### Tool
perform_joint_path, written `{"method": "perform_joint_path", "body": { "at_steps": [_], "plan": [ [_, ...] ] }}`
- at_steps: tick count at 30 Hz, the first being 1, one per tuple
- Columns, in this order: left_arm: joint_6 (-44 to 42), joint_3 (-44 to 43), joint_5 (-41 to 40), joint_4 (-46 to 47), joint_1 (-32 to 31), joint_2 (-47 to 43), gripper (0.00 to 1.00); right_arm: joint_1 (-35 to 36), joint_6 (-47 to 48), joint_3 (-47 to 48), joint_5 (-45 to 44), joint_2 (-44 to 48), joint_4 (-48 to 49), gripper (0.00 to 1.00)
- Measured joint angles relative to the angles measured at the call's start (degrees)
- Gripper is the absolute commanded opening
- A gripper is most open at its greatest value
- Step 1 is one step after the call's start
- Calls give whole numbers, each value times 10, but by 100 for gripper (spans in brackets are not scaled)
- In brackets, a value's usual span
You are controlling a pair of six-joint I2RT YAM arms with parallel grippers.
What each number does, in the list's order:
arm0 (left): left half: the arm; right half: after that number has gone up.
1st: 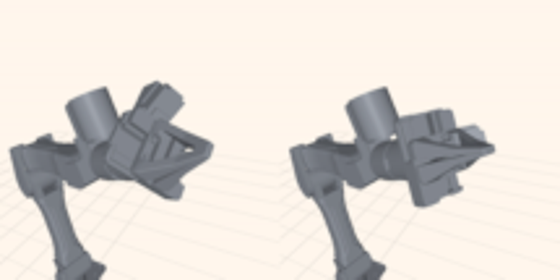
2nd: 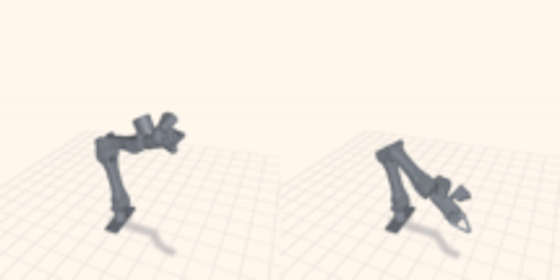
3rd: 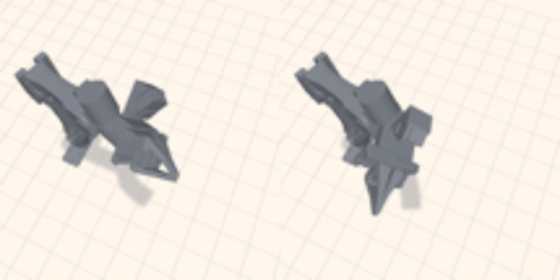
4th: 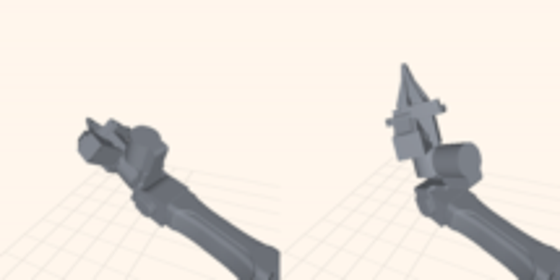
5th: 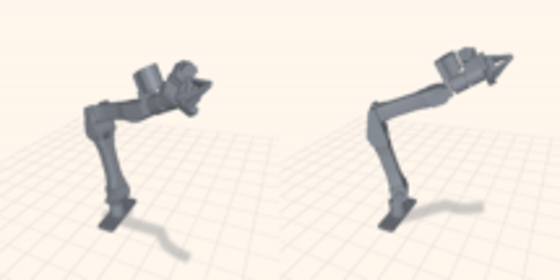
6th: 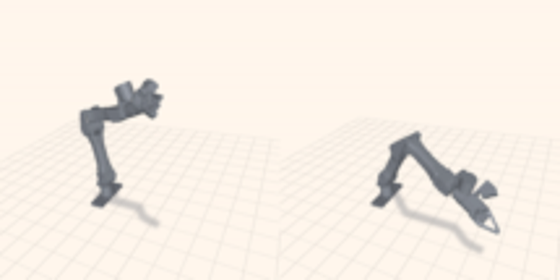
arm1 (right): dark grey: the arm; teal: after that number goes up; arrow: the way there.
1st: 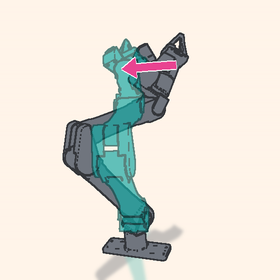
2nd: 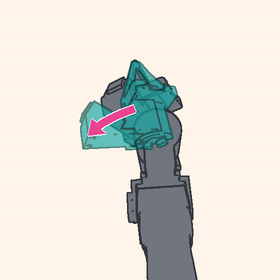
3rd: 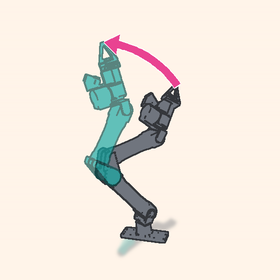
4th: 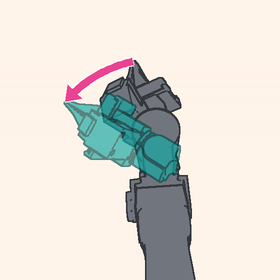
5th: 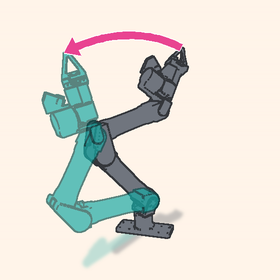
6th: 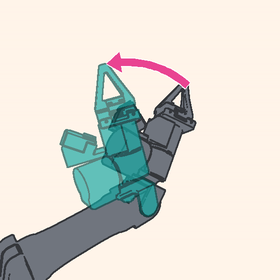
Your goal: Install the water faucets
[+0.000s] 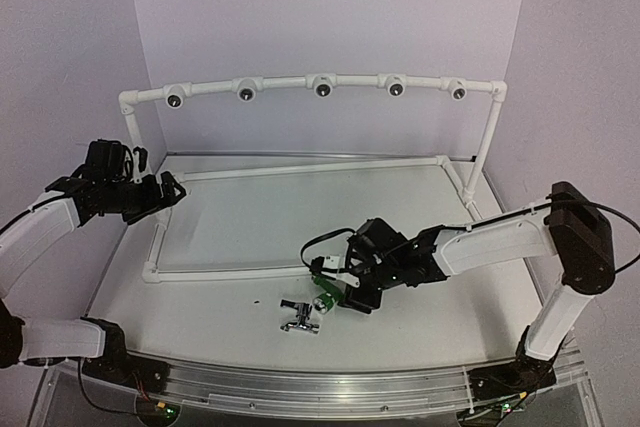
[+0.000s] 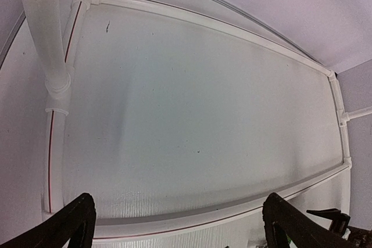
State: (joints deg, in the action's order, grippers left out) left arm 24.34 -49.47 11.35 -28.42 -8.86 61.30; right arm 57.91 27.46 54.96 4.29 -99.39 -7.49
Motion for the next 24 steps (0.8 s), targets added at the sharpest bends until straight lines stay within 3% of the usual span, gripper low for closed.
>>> {"method": "perform_joint_path", "body": {
  "at_steps": [14, 20, 24],
  "plan": [
    [1, 0, 7, -1, -2, -2, 100, 0, 21, 26, 19, -64, 1, 49],
    [2, 0, 7, -1, -5, -2, 100, 0, 33, 31, 27, -69, 0, 31],
    [1, -3, 7, -2, -6, -1, 100, 0, 36, 31, 33, -70, -3, 25]
  ]
}}
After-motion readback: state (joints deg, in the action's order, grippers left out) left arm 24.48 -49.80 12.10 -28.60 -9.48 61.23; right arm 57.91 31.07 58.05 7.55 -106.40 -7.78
